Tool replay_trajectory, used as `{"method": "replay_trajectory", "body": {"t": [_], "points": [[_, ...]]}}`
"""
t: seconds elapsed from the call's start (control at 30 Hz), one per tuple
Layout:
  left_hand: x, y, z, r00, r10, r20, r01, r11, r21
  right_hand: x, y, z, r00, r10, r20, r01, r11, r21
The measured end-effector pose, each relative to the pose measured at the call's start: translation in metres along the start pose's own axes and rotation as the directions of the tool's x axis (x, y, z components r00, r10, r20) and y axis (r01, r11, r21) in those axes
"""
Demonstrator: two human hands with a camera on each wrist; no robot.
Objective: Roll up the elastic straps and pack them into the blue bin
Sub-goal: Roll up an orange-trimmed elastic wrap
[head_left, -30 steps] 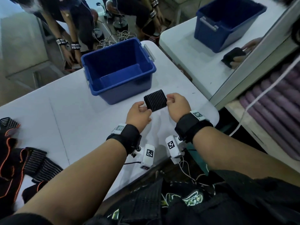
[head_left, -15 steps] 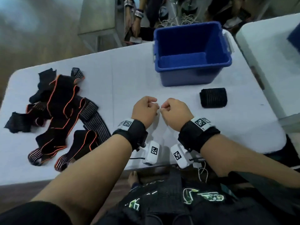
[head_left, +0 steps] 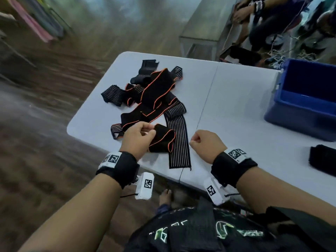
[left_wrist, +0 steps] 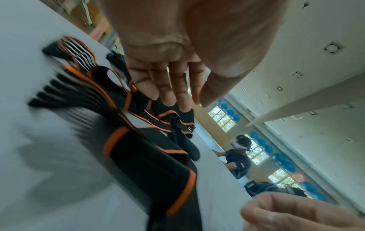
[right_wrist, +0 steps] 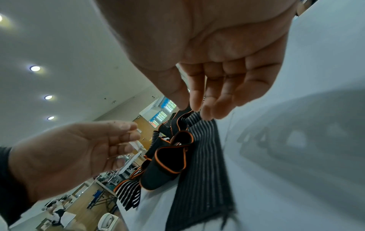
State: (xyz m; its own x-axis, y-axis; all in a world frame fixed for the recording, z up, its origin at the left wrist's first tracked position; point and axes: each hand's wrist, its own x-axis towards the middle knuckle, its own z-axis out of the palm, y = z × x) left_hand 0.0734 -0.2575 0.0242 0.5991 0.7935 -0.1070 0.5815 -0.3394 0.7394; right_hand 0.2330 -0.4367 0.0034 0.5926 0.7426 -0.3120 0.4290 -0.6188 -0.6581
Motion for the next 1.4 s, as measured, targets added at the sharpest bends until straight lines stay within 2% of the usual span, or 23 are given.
{"method": "replay_trajectory", "body": {"t": [0.13, 0.2, 0.3, 0.47, 0.5, 0.57, 0.63, 0.7, 0.77, 0.97, 1.1, 1.17, 1.23, 1.3, 1.4], "points": [[-0.009, -0.050, -0.035, 0.983, -0.178, 0.034, 0.172, 0.976, 0.131, 0.006, -0.024, 0.014, 0.999, -0.051, 0.016, 0.051, 0.999, -0.009], [-0.012, -0.071, -0.043, 0.968, -0.243, 0.062, 0.216, 0.934, 0.285, 0.009, -0.036, 0.021, 0.997, -0.072, 0.030, 0.072, 0.997, -0.016], [-0.014, -0.082, -0.047, 0.953, -0.295, 0.064, 0.256, 0.903, 0.346, 0.012, -0.053, 0.030, 0.994, -0.099, 0.051, 0.100, 0.995, -0.019], [-0.009, -0.082, -0.054, 0.975, -0.220, -0.011, 0.212, 0.924, 0.318, 0.015, -0.082, 0.046, 0.983, -0.171, 0.068, 0.171, 0.985, -0.002], [-0.009, -0.083, -0.056, 0.975, -0.221, 0.009, 0.208, 0.932, 0.295, 0.016, -0.088, 0.049, 0.980, -0.182, 0.080, 0.182, 0.983, 0.004], [-0.011, -0.084, -0.057, 0.968, -0.214, 0.129, 0.174, 0.948, 0.266, 0.018, -0.098, 0.057, 0.974, -0.196, 0.111, 0.198, 0.980, -0.005], [-0.014, -0.083, -0.055, 0.950, -0.198, 0.242, 0.118, 0.944, 0.309, 0.020, -0.107, 0.064, 0.971, -0.204, 0.126, 0.210, 0.977, -0.030], [-0.014, -0.086, -0.051, 0.949, -0.158, 0.274, 0.034, 0.912, 0.408, 0.023, -0.113, 0.070, 0.970, -0.203, 0.133, 0.210, 0.977, -0.037], [-0.012, -0.086, -0.050, 0.959, -0.129, 0.254, 0.007, 0.902, 0.432, 0.026, -0.117, 0.076, 0.963, -0.216, 0.159, 0.227, 0.972, -0.055], [0.001, -0.087, -0.066, 0.990, 0.024, 0.137, -0.042, 0.991, 0.127, 0.034, -0.129, 0.089, 0.937, -0.303, 0.176, 0.325, 0.939, -0.110], [0.011, -0.093, -0.081, 0.995, 0.051, 0.087, -0.040, 0.991, -0.131, 0.040, -0.140, 0.092, 0.960, -0.263, 0.091, 0.273, 0.956, -0.110], [0.017, -0.097, -0.088, 0.996, 0.041, 0.076, -0.026, 0.981, -0.193, 0.041, -0.143, 0.092, 0.965, -0.255, 0.064, 0.261, 0.959, -0.107], [0.026, -0.104, -0.094, 1.000, 0.009, 0.014, -0.006, 0.987, -0.159, 0.041, -0.146, 0.091, 0.967, -0.253, 0.038, 0.256, 0.962, -0.091], [0.036, -0.115, -0.100, 0.995, -0.089, -0.045, 0.087, 0.995, -0.045, 0.040, -0.148, 0.091, 0.973, -0.228, 0.016, 0.229, 0.973, -0.039], [0.053, -0.138, -0.099, 0.950, -0.311, 0.036, 0.302, 0.941, 0.155, 0.042, -0.147, 0.090, 0.986, -0.163, -0.035, 0.164, 0.986, 0.031]]}}
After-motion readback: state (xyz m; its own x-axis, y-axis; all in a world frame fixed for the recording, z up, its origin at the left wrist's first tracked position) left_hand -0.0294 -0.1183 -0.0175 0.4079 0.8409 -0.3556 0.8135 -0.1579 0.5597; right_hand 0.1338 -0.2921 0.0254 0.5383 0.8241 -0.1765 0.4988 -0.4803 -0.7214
